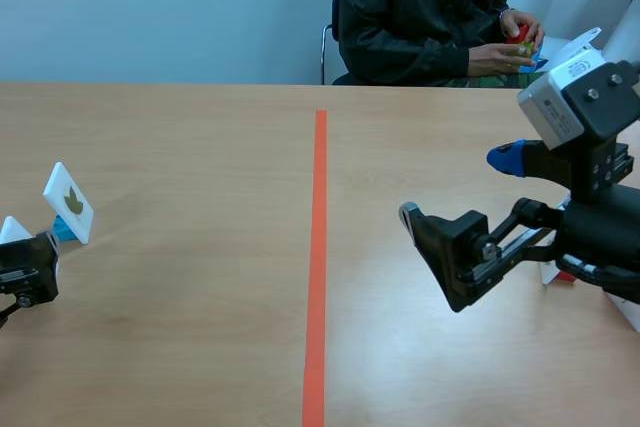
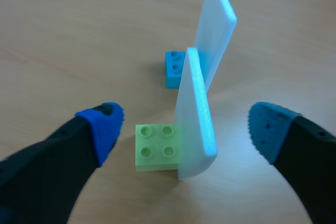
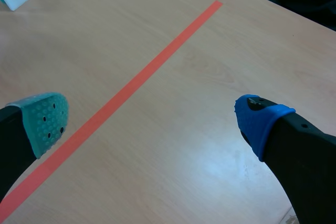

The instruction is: Sort the leaf by its shape. The table is split by an orange tape line. A compound leaf with several leaflets goes to the left side, a simple leaf with one blade goes to the right side. Return to the home posture when a red brick is placed on the table.

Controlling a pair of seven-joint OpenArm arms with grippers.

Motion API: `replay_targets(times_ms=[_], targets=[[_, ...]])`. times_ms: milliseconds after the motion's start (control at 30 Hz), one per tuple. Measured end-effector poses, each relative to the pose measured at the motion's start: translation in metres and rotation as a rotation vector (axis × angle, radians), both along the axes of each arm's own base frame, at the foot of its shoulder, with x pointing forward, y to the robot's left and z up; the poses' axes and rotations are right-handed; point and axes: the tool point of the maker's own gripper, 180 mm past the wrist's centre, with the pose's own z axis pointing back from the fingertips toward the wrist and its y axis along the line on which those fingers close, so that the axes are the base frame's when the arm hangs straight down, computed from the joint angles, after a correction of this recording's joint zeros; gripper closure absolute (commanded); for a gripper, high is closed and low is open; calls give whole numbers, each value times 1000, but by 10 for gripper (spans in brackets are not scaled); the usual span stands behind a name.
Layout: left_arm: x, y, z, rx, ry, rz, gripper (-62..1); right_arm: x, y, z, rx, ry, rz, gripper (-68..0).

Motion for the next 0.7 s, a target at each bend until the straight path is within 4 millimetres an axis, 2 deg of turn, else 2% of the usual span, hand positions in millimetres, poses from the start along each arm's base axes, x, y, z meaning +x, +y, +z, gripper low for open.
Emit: replay_targets(times_ms=[133,267,400,567,700], targets=[[3,-5,12,11,-21,-51,-623,0,0,0,0,0,0,-679],[2,-28,44,24,-90,-175,-623,0,0,0,0,0,0,-679],[-7,-67,80,34,-141,-342,-623,0,0,0,-2,0,0,-679],[-31,-126,116,79,-175,-581,-623,0,0,0,-2,0,0,-679],[-42,-153,136,116,-185,-672,-623,0,0,0,-2,0,0,-679]])
